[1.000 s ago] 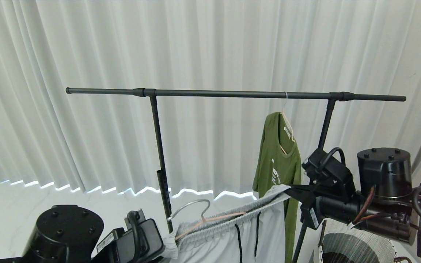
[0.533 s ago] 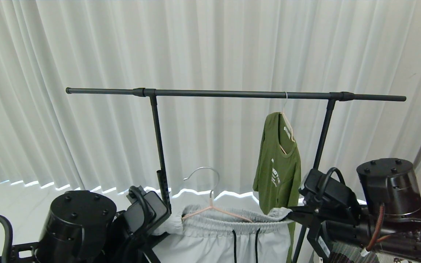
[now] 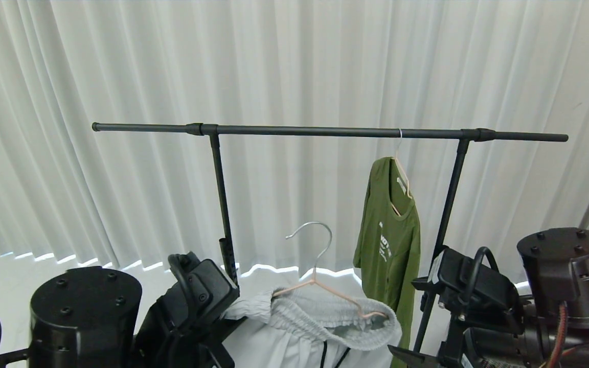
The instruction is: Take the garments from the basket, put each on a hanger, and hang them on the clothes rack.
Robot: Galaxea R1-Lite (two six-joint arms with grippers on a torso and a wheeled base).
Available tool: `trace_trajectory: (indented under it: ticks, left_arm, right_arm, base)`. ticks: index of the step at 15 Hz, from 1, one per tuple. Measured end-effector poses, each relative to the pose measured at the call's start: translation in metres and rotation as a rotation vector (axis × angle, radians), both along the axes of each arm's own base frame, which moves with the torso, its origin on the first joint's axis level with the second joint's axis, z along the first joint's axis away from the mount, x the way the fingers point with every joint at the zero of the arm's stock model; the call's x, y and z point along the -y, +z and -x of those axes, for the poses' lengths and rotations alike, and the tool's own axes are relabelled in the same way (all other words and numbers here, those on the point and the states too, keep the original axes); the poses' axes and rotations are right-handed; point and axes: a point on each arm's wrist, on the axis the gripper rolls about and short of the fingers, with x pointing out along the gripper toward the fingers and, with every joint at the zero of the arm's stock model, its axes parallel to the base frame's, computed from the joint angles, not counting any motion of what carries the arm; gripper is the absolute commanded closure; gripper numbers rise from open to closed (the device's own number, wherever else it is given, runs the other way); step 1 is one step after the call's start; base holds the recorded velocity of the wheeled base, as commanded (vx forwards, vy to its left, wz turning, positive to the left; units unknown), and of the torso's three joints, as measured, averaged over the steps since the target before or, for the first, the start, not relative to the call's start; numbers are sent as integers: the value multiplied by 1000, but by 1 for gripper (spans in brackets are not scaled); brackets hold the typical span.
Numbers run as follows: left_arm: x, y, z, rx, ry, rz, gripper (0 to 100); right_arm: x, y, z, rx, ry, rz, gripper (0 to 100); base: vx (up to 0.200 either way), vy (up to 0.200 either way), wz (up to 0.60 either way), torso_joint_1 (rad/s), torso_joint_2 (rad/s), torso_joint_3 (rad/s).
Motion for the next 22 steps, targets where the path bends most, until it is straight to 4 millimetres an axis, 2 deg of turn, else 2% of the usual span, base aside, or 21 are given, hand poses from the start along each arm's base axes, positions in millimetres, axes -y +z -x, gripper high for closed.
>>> trace_trajectory:
  ticks: [6,11,19,20,22]
  left_arm:
    - [-1,7,14,21,-139,62,100]
    - [1,13,19,46,-172,78,100]
    - [2,18,18,62,-174,92,100]
    - [2,18,18,62,-174,92,100]
    - [2,19,18,63,-173,94,100]
  right_arm:
    - [-14,4,-6,-6,138,-30,0]
    - [-34,-10,-3,-65,303,-16,0]
    - [-44,-19,2,-107,361,-5,0]
    - [-44,-19,2,-108,359,-6,100]
    - [-43,-19,2,-109,357,-8,100]
  base:
    - [0,0,0,0,0,0]
    - [0,0,0,0,0,0]
    - [0,0,0,0,0,0]
    - [0,0,0,0,0,0]
    - [0,0,0,0,0,0]
